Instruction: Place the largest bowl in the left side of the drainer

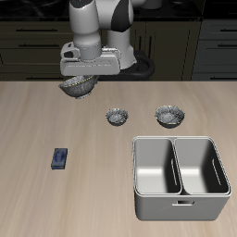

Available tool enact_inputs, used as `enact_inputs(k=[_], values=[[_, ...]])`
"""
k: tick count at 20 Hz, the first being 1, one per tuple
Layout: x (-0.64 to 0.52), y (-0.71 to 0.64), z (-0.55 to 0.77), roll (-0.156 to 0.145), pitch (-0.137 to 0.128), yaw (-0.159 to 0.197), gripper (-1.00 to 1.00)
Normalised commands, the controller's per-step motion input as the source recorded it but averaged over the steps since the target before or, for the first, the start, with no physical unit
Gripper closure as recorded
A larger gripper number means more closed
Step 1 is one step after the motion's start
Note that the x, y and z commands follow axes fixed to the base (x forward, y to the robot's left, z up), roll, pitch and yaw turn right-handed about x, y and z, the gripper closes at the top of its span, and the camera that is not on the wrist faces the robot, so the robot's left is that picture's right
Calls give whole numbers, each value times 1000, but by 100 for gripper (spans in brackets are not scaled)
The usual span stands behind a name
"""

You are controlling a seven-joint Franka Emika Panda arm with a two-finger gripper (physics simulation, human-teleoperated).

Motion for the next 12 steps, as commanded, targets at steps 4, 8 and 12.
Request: enact_inputs(k=[4, 8, 12], values=[[226, 254, 140, 18, 4, -6, 100], [123, 183, 109, 17, 3, -1, 100], [113, 130, 78, 3, 3, -4, 100]])
